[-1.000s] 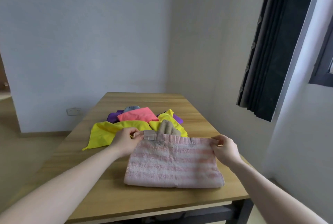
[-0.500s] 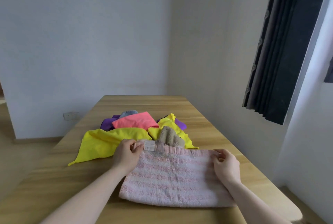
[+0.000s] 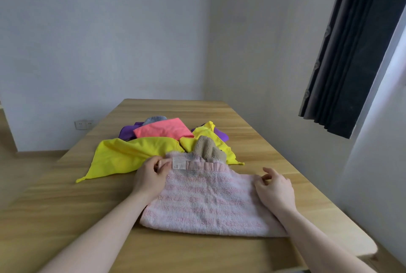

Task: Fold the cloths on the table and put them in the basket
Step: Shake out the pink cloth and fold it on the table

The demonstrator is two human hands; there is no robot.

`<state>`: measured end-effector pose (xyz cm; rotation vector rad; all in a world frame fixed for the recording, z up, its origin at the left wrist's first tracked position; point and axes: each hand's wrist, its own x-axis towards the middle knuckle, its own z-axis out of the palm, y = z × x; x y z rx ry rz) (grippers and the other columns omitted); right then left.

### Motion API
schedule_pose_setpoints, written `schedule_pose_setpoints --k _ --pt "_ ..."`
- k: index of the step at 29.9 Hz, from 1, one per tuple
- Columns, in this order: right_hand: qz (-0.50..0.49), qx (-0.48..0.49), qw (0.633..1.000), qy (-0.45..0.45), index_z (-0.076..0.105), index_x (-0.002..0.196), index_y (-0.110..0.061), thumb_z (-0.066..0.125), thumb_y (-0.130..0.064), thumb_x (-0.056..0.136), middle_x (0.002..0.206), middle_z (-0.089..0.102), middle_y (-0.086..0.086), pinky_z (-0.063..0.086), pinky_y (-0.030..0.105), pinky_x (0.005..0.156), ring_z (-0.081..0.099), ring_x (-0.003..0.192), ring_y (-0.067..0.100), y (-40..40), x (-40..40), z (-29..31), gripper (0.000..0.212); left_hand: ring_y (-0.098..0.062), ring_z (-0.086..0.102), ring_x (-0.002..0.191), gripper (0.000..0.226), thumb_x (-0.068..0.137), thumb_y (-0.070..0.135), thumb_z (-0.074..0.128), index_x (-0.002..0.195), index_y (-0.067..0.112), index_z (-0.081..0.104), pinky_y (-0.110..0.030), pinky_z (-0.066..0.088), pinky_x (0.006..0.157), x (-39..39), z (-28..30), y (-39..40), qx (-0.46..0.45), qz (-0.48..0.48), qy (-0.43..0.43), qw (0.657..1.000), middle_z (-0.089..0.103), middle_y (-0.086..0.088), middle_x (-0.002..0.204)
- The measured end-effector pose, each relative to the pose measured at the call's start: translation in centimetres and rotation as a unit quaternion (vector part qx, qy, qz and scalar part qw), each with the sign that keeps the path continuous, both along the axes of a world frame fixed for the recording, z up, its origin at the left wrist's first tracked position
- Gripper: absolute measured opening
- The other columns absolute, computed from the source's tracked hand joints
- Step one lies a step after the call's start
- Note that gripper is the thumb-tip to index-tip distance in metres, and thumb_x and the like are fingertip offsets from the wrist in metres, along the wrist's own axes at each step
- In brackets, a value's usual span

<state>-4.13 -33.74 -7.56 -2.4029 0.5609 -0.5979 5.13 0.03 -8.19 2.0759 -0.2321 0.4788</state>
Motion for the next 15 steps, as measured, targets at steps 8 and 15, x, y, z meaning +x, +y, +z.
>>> schedule_pose_setpoints --k 8,15 --pt "-0.004 -0.045 0.997 0.065 0.066 0.125 -0.033 0.048 -0.037 0.090 0.116 0.071 -0.004 0.035 0.042 0.102 0.050 0.118 0.029 0.7 -0.3 0.6 0.040 -0.020 0.060 0.087 0.011 0.093 0.041 0.066 0.091 0.032 0.060 -0.041 0.051 0.075 0.7 -0.5 0.1 0.049 0.000 -0.003 0.999 0.066 0.009 0.090" --pt "-0.008 -0.070 0.996 0.056 0.064 0.099 -0.034 0.046 -0.043 0.090 0.111 0.062 -0.002 0.036 0.043 0.097 0.049 0.109 0.027 0.7 -0.1 0.3 0.022 -0.025 0.059 0.075 0.014 0.088 0.038 0.068 0.088 0.032 0.055 -0.036 0.045 0.061 1.0 -0.9 0.4 0.010 -0.014 0.021 1.000 0.066 0.005 0.081"
